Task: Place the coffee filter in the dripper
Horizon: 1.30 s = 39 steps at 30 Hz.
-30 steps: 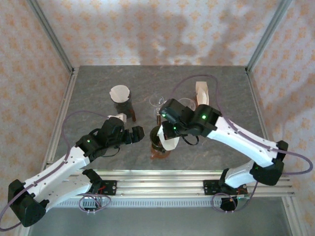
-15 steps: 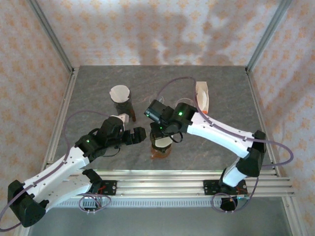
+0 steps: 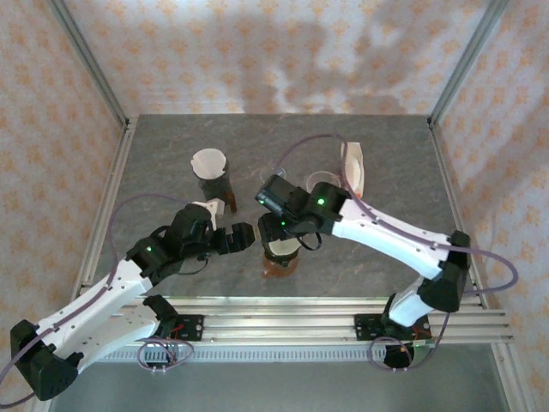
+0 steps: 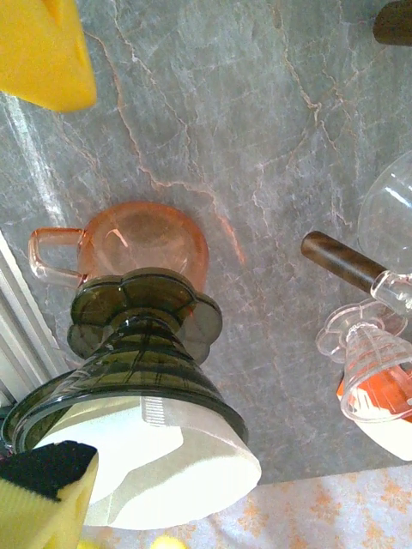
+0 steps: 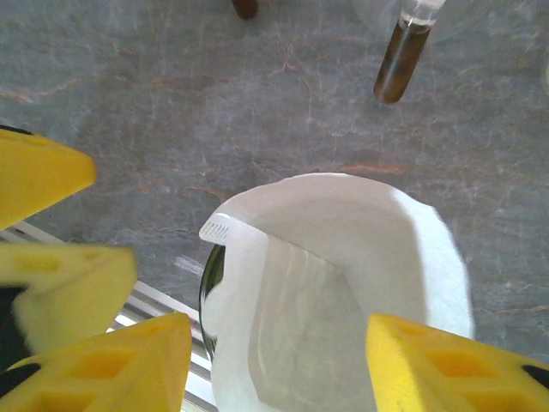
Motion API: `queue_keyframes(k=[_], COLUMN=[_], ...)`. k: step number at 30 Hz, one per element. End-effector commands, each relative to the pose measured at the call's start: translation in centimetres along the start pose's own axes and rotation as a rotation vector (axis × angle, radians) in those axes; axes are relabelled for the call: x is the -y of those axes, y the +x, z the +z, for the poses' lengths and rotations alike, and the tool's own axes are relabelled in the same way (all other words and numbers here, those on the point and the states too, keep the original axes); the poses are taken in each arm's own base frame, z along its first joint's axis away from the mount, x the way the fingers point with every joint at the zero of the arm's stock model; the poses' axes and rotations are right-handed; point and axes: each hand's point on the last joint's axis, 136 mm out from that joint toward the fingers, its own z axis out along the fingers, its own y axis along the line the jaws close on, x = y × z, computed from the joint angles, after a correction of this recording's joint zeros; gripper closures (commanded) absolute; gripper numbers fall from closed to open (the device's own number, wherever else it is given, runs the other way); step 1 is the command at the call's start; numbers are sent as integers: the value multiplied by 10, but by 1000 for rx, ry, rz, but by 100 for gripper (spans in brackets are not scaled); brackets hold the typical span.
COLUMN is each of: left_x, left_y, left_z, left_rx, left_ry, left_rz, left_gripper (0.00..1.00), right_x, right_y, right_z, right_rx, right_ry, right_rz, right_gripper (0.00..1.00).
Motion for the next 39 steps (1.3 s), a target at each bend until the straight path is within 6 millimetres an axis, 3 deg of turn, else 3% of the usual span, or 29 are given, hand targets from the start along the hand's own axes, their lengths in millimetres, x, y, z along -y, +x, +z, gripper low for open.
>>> queue_keyframes(k=[1,6,11,15,18,29,39], left_x=[24,37,44,48,45,34,29], left_y=[-16,-17,-10,-4,-1,5,8], left_z=[-14,-12,5,14,20,23,26], left_rx=[32,10,-28,-45,-58,-66,-68], left_ry=[43,-45,-92,-109,-127,-153,-162], left_rz=[49,170,226,258,260,241,238], left_gripper=[3,3,19,27,28,50,51], right_x=[13,44,59,66,67,58,48], right_y=[-11,-6,3,7,9,0,-5], right_z=[-29,-38,-37,-36,-35,-16,11], right_rx=[128,179,198,203,199,161,85], right_ry=[7,58,67,71,74,57,63], right_rz=[13,35,60,69,64,18,-32], right_gripper=[42,40,40,40,40,43,67])
